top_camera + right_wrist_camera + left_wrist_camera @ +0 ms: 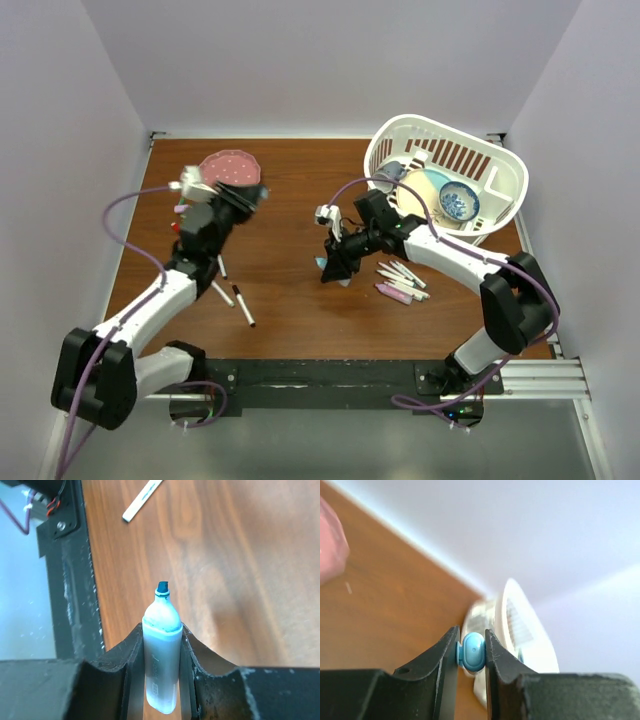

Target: Open the pen caps

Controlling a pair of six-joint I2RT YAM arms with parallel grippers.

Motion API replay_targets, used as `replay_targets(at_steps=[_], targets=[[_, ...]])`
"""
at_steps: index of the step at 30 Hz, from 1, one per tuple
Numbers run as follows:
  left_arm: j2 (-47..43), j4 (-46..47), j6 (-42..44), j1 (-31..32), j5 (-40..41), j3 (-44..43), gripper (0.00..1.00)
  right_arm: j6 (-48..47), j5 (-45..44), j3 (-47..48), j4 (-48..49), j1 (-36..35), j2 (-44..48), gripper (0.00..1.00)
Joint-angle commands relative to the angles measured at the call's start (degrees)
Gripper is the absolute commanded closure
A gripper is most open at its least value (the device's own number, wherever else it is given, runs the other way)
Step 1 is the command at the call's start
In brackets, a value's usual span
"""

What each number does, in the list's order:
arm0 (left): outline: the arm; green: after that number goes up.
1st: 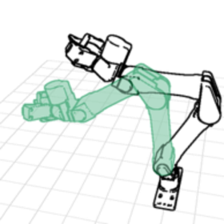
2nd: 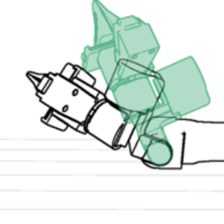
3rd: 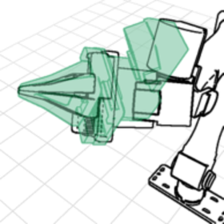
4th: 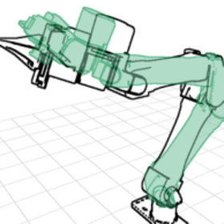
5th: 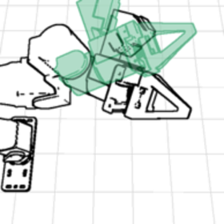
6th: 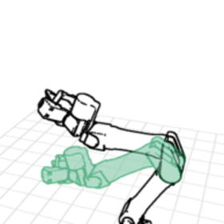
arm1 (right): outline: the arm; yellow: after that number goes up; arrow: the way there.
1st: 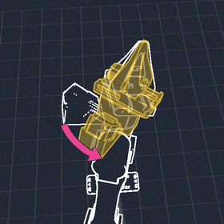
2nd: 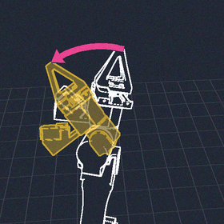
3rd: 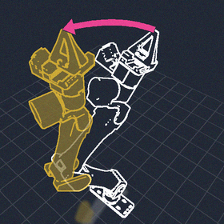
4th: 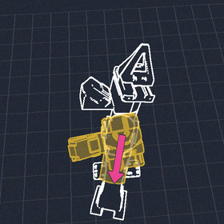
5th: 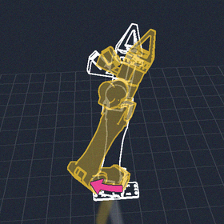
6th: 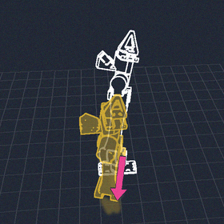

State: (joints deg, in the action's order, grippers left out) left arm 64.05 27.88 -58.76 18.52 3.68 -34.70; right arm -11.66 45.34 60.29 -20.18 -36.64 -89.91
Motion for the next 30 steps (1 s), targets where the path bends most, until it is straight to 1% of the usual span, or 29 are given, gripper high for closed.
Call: replay_targets(at_steps=[1, 3, 4, 5, 7, 8, 9, 10, 11, 12, 16, 21, 22, 24, 27, 28, 30], targets=[[-1.4, -4.6, 1.3, -7.5, 4.0, -5.3, 1.0, -1.8, 2.2, -0.9, -2.1, 0.8, 2.7, 1.0], [-1.1, -7.0, 2.0, -10.0, 1.0, -6.2, 1.0, -4.9, -0.5, -0.4, -4.1, 1.0, 3.7, 1.0], [-1.2, -11.0, 2.3, -10.8, -0.8, -6.1, 1.0, -6.8, -5.6, -0.1, -5.2, 1.0, 3.9, 1.0], [-1.1, -12.7, 2.9, -11.6, -1.6, -5.0, 1.0, -9.8, -8.1, 0.1, -7.0, 1.2, 4.5, 1.0], [-1.3, -16.4, 3.3, -15.0, -3.4, -2.9, 1.0, -12.4, -13.5, 0.4, -8.6, 2.0, 6.3, 1.0], [-1.3, -16.0, 3.7, -16.5, -5.2, 0.6, 1.0, -14.4, -14.0, 0.4, -10.0, 3.6, 7.0, 1.0], [-1.0, -15.2, 3.8, -20.1, -6.7, 2.2, 1.0, -14.9, -14.3, 0.2, -10.3, 4.6, 8.5, 1.0], [0.1, -14.0, 3.8, -21.7, -9.2, 3.4, 1.0, -14.9, -14.6, -0.3, -10.2, 5.6, 9.4, 1.0], [1.1, -13.5, 4.8, -23.1, -10.0, 4.7, 1.0, -14.9, -14.8, -0.7, -9.7, 7.4, 9.9, 1.0], [2.2, -13.5, 5.4, -25.1, -10.1, 4.6, 1.0, -15.0, -14.8, -1.5, -9.5, 8.3, 10.6, 1.0], [11.5, -15.4, 9.0, -27.4, -9.3, 0.8, 1.0, -15.0, -13.8, -2.5, -10.0, 11.6, 11.3, 1.0], [20.6, -18.6, 12.4, -28.7, -6.1, -6.0, 0.92, -14.4, -13.6, -2.3, -10.4, 13.3, 9.7, 1.0], [22.8, -18.9, 12.5, -29.0, -6.1, -6.5, 0.86, -14.4, -13.6, -2.3, -10.5, 13.4, 9.4, 1.0], [25.4, -19.1, 12.8, -29.2, -6.1, -7.9, 0.84, -14.3, -14.6, -2.1, -10.7, 13.3, 8.6, 1.0], [27.5, -19.7, 13.1, -29.7, -5.4, -9.7, 0.76, -14.5, -15.5, -1.8, -11.1, 13.4, 7.9, 1.0], [27.9, -20.4, 13.2, -29.7, -5.2, -10.6, 0.7, -14.7, -16.1, -1.8, -11.4, 13.5, 7.7, 1.0], [28.4, -21.2, 13.7, -29.9, -5.1, -11.4, 0.64, -15.1, -16.3, -1.8, -11.8, 13.5, 7.6, 1.0]])
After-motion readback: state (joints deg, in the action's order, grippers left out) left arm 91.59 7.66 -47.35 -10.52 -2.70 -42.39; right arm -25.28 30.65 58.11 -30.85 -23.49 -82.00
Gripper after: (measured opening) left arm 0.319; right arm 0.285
